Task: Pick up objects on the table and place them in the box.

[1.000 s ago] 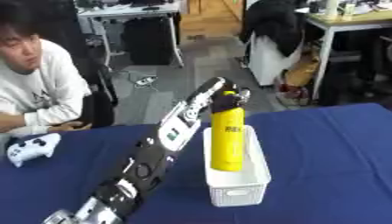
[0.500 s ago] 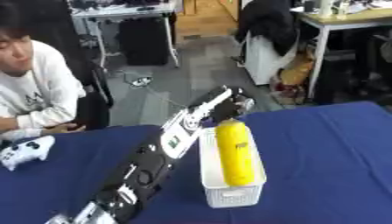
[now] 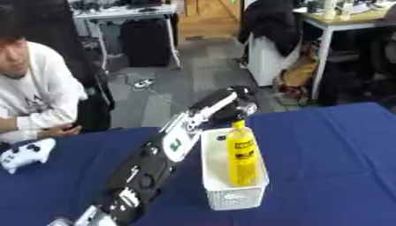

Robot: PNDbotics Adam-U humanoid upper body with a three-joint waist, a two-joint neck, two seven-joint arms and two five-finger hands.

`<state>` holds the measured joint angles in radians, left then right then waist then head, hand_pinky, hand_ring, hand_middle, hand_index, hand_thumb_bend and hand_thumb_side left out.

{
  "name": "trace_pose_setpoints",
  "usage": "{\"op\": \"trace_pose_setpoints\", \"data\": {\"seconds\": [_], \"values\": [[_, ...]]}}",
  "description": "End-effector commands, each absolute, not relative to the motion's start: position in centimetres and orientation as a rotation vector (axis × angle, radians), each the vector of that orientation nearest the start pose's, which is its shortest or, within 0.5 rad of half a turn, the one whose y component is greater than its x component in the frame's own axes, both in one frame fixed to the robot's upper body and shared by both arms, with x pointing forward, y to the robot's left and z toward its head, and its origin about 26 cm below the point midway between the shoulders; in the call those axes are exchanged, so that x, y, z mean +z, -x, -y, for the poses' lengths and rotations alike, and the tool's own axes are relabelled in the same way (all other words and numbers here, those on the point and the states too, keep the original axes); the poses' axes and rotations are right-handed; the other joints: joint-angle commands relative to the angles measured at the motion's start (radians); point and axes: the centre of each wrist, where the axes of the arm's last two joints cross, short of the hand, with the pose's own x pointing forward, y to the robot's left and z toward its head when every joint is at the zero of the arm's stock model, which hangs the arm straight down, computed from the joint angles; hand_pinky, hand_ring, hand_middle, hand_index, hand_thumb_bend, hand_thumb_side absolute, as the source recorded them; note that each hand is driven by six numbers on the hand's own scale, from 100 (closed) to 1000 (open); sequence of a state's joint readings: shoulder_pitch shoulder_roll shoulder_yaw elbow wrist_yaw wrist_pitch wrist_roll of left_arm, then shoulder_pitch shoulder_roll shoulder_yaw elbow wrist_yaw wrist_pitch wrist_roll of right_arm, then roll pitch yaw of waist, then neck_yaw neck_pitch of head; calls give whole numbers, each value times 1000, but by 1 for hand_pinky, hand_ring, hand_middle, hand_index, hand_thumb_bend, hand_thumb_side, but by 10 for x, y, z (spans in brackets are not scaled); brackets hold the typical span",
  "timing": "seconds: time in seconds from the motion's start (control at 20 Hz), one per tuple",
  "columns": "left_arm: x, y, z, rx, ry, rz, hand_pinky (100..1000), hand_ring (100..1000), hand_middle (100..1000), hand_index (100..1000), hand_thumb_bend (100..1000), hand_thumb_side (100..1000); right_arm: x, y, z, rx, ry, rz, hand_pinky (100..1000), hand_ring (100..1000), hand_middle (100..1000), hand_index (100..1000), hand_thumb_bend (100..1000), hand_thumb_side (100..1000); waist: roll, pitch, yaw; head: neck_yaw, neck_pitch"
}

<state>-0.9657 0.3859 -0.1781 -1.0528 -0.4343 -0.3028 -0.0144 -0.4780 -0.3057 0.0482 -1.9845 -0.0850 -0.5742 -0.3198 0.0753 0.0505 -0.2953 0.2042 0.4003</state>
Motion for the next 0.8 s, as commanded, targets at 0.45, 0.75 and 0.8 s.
{"op": "trace_pose_setpoints", "data": {"seconds": [0.45, 0.75, 0.8], "values": [[223, -385, -251, -591, -324, 2471, 546, 675, 755, 861, 215, 822, 233, -306, 251, -29, -50, -3313, 100, 215, 213, 360, 146, 795, -45, -13, 86, -247, -310], [214, -354, -238, -369, -74, 2575, 526, 630, 728, 830, 256, 844, 220, -303, 255, -79, -97, -3353, 100, 215, 213, 360, 140, 801, -88, -4, 131, -317, -431], [217, -352, -237, -375, -52, 2586, 531, 632, 730, 827, 252, 842, 219, -303, 256, -83, -97, -3356, 100, 215, 213, 360, 139, 802, -94, -3, 134, -324, -442]]}}
